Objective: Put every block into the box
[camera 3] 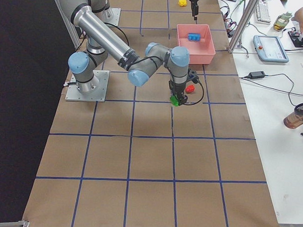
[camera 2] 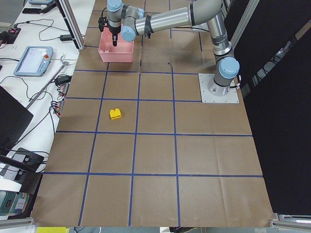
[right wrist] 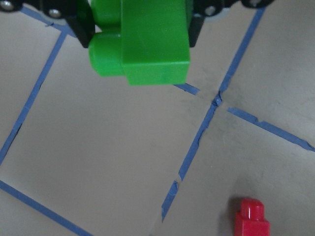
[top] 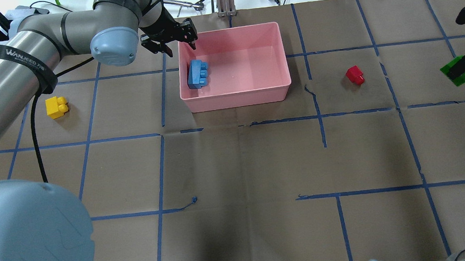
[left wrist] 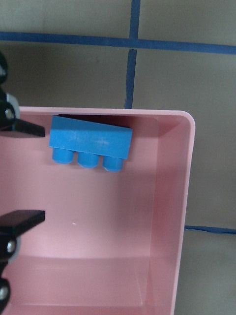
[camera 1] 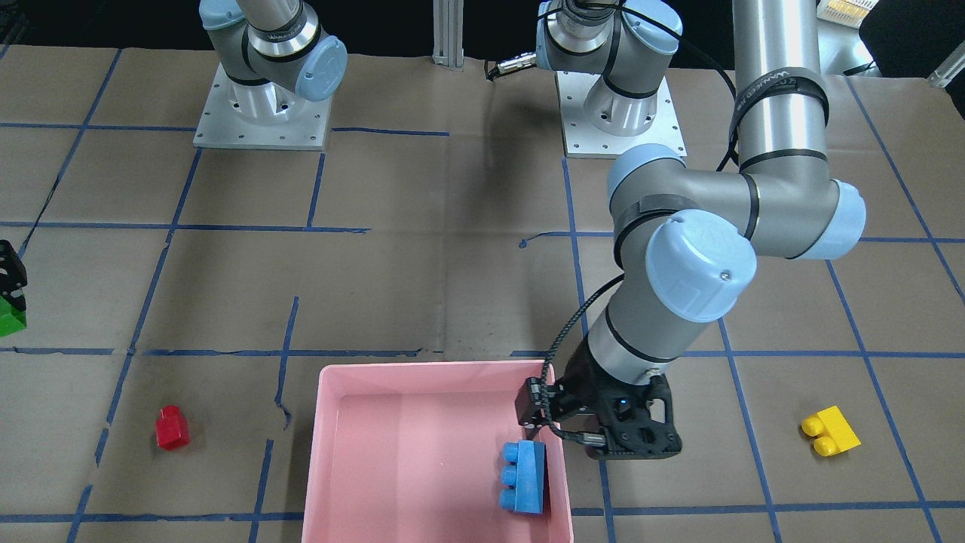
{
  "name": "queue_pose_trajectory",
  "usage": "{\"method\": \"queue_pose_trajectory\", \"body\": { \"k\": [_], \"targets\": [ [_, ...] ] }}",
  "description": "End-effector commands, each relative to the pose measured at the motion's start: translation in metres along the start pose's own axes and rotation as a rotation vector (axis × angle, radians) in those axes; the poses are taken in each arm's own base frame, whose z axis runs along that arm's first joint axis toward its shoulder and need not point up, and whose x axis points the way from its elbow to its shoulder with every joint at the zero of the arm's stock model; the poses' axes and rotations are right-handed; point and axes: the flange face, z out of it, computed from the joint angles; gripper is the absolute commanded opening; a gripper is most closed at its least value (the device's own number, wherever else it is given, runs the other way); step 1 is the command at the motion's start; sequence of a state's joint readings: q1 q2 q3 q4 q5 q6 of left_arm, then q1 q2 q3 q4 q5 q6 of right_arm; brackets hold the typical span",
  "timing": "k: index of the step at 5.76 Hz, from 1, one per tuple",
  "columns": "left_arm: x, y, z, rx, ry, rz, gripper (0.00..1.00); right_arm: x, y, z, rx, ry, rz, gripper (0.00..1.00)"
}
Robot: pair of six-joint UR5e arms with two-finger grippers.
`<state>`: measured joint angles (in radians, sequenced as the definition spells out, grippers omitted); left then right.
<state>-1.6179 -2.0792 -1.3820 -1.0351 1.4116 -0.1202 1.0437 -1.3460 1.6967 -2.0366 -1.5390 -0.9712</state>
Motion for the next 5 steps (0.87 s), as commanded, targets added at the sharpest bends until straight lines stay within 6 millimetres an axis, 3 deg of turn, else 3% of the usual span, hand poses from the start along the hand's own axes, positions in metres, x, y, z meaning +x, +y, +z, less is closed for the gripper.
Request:
{"method": "queue_pose_trajectory", "body": {
  "k": [1, 3, 4, 5],
  "targets": [
    [-0.124, -0.01, -0.007, -0.035, -0.163, 0.017, 1.0, -0.07, -0.093, -0.057, 0.007, -0.029, 0.116, 0.25],
    [-0.301, -0.005, -0.023, -0.084, -0.207, 0.065, 0.99, -0.181, -0.185, -0.066, 0.043, -0.039, 0.178, 0.25],
    [-0.34, -0.004, -0.011, -0.101, -0.217, 0.079, 0.99, -0.241, -0.224, -0.059, 0.046, -0.057, 0.246, 0.25],
    [-0.366, -0.012, 0.018, -0.084, -0.215, 0.061, 0.99, -0.296, -0.259, -0.042, 0.044, -0.071, 0.296, 0.26]
  ]
}}
